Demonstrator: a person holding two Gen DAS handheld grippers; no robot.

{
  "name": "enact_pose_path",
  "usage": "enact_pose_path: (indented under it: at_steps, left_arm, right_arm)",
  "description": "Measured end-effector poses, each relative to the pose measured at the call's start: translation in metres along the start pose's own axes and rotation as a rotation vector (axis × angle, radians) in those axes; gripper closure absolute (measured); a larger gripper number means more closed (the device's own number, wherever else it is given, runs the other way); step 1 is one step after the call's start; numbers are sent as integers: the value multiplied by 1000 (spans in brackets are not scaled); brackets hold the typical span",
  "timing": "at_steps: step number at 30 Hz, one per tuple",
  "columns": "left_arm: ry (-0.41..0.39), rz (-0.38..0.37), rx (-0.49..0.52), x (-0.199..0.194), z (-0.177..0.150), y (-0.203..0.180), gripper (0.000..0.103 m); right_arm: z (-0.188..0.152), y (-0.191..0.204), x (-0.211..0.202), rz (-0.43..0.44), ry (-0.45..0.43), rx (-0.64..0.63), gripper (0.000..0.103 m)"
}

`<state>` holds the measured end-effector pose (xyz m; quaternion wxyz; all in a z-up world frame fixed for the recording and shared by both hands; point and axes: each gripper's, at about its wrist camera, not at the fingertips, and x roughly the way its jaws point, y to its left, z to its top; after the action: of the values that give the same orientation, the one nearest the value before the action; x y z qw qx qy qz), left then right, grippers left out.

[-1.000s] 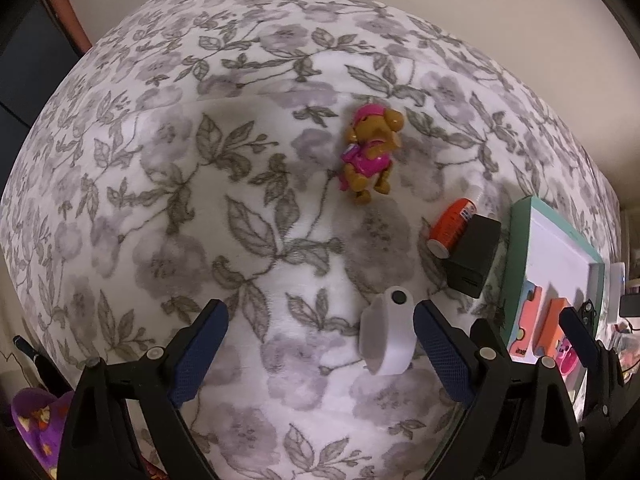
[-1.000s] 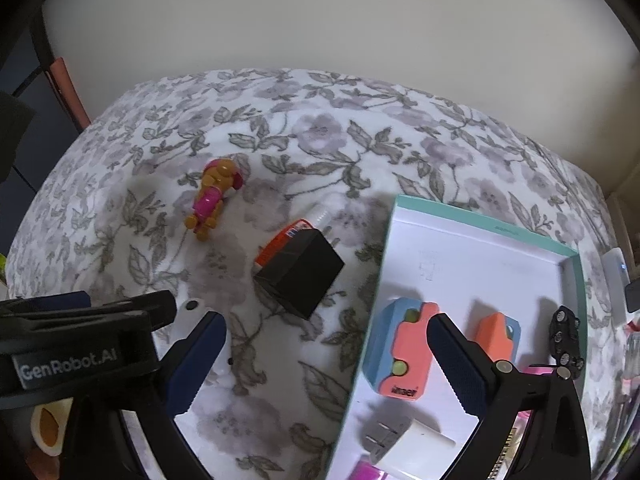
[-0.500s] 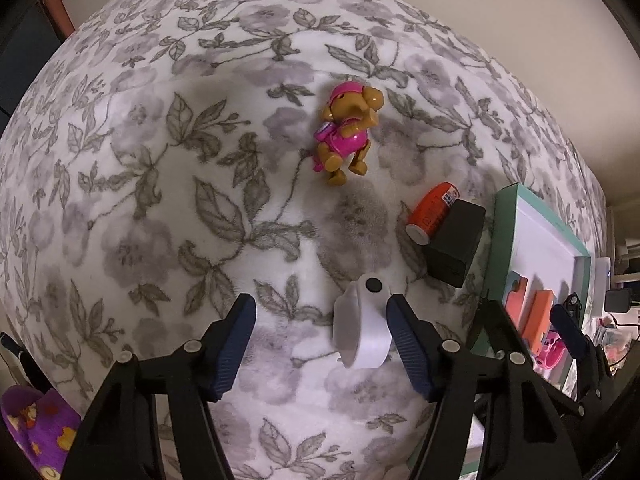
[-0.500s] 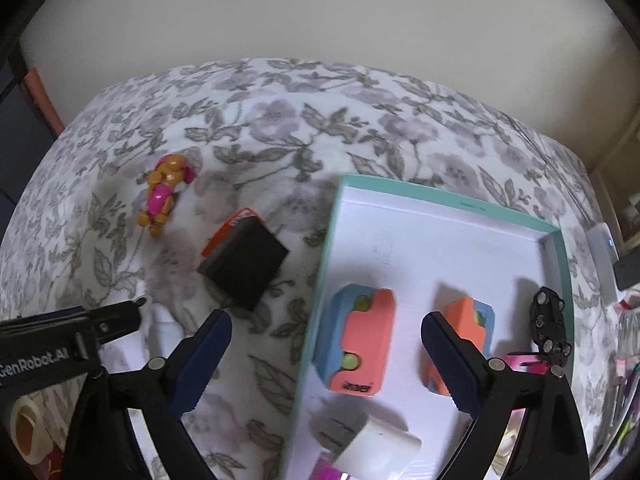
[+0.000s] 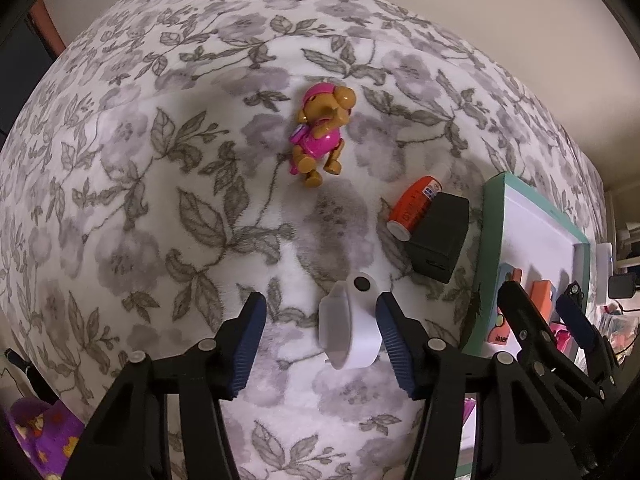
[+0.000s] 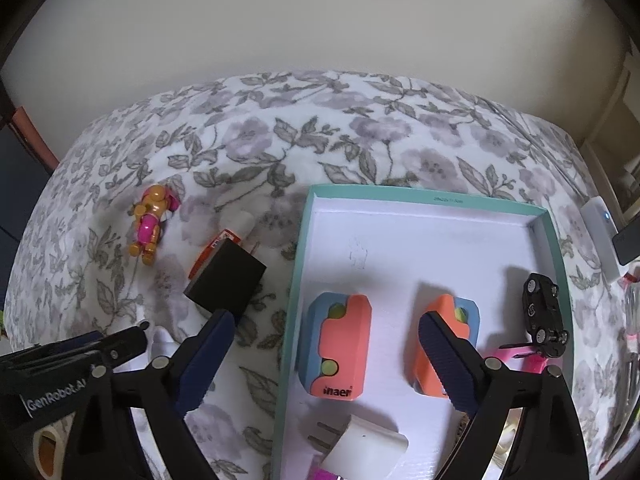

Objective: Organize rigid objects
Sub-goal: 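Grasp the white plug with the left tool while the right tool grasps the black charger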

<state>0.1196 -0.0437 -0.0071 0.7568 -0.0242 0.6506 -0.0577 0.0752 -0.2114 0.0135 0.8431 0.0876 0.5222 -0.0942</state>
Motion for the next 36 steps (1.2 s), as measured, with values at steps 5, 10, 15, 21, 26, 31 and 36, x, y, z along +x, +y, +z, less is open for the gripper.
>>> enact_pose_path:
  at_steps: [5,10,15,21,26,31,36]
  left_arm:
    - [-6,6,21,2,1,-9,46]
    - [8,-31,16,8,6,-12,46]
    - [30,-76,-4,7,5,-10,52]
    - [42,-89,-1,5,2,-11,52]
    - [41,-85,11,3,1,-12,52]
    - [50,-44,26,8,0,-14,52]
    - [44,-37,26,9,1,-13,73]
  right_arm:
    - [1,-4,0,5,-3,20,11]
    - [2,-8,1,21,-4,49,11]
    - [2,-8,1,28,-6,58,12]
    - [3,-10,1,30,-6,64,12]
    - [3,-10,-1,33,-10,66,12]
    - [3,-8,1,48,-9,68,13]
    - [3,-3,2,97,-14,75,16]
